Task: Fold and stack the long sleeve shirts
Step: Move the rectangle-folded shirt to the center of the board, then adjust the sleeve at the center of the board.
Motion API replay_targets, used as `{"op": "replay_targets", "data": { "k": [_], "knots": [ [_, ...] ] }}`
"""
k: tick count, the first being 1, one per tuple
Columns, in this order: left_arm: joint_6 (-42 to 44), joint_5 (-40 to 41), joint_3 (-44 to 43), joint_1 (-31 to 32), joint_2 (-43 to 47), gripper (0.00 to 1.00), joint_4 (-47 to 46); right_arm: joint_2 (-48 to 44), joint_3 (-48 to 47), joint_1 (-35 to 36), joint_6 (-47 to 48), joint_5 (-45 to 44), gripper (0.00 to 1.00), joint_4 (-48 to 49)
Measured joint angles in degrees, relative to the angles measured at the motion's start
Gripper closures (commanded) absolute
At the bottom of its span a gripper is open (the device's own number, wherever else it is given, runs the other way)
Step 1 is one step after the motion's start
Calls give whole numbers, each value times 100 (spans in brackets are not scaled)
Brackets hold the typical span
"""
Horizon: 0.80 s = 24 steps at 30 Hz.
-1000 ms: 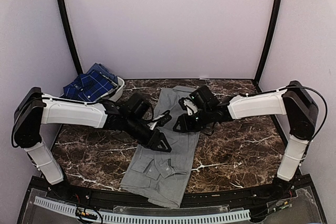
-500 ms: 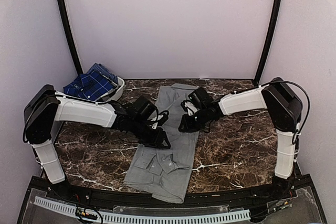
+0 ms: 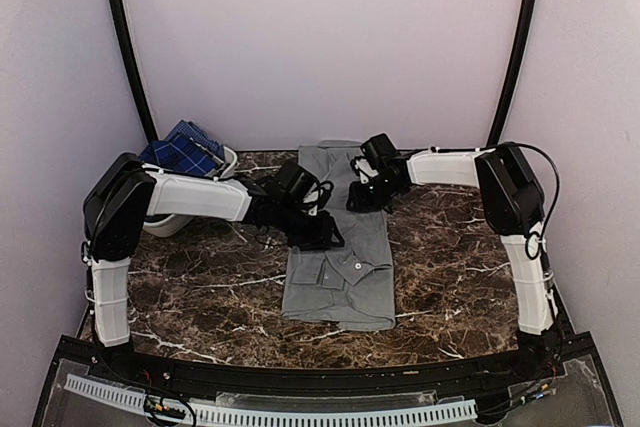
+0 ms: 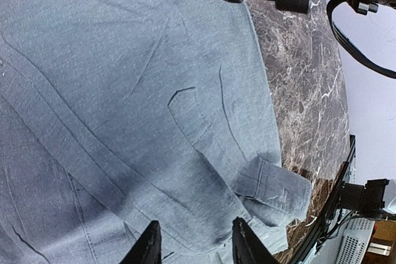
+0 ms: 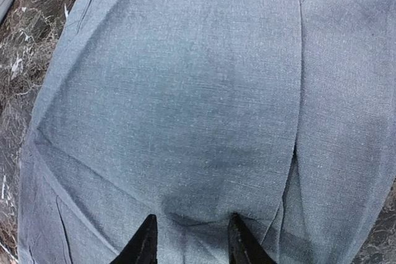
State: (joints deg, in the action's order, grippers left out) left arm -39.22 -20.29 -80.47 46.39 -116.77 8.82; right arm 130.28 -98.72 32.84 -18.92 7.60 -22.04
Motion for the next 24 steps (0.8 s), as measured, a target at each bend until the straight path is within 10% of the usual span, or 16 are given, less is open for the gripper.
{"op": "replay_targets", "data": {
  "k": [8, 24],
  "knots": [
    [-492, -227, 219, 2, 26, 53, -227, -662, 439, 39, 70, 7, 47, -247],
    [-1753, -608, 1067, 13, 271, 48, -1331, -4570, 4463, 1021, -876, 378, 16, 498]
  ]
}}
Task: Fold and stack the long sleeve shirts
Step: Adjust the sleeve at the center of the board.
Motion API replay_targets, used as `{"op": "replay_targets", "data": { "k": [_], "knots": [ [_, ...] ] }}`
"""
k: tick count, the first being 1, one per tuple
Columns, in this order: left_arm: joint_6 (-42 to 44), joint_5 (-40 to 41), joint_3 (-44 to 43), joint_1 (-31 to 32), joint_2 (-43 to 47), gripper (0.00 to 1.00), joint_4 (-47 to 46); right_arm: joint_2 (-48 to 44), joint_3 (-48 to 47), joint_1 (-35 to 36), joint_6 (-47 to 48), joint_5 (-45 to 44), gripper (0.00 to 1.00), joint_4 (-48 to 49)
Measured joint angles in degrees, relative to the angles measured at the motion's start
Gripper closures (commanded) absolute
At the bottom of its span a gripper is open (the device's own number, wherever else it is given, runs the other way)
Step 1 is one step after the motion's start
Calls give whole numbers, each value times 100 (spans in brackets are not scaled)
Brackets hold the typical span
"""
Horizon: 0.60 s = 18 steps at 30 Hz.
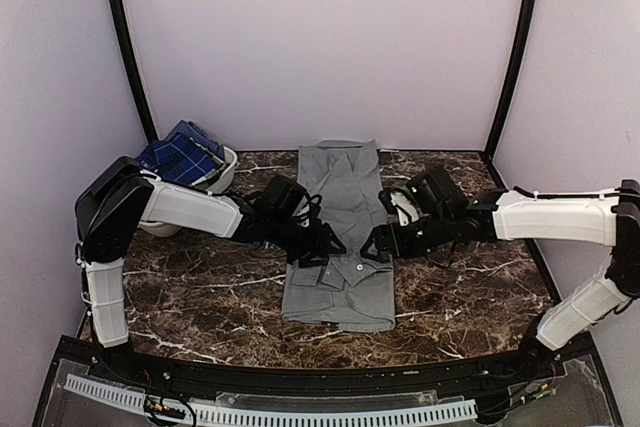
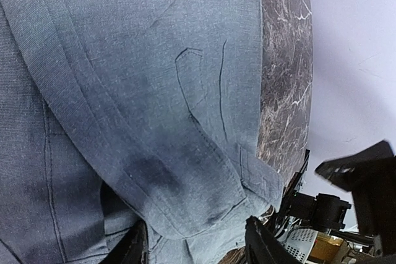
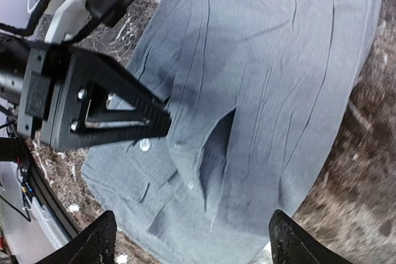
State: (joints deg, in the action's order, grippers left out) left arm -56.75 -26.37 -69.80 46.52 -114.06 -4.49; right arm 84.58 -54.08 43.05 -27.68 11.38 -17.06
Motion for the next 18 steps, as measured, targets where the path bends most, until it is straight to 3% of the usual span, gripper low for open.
{"op": "replay_targets", "data": {
  "k": [8, 18],
  "knots": [
    [-61, 52, -2, 0, 66, 48, 79, -1117, 1316, 463, -953, 293, 12, 511],
    [114, 258, 92, 0, 396, 48, 586, -612, 1777, 828, -1847, 555, 12, 2090]
  ]
}}
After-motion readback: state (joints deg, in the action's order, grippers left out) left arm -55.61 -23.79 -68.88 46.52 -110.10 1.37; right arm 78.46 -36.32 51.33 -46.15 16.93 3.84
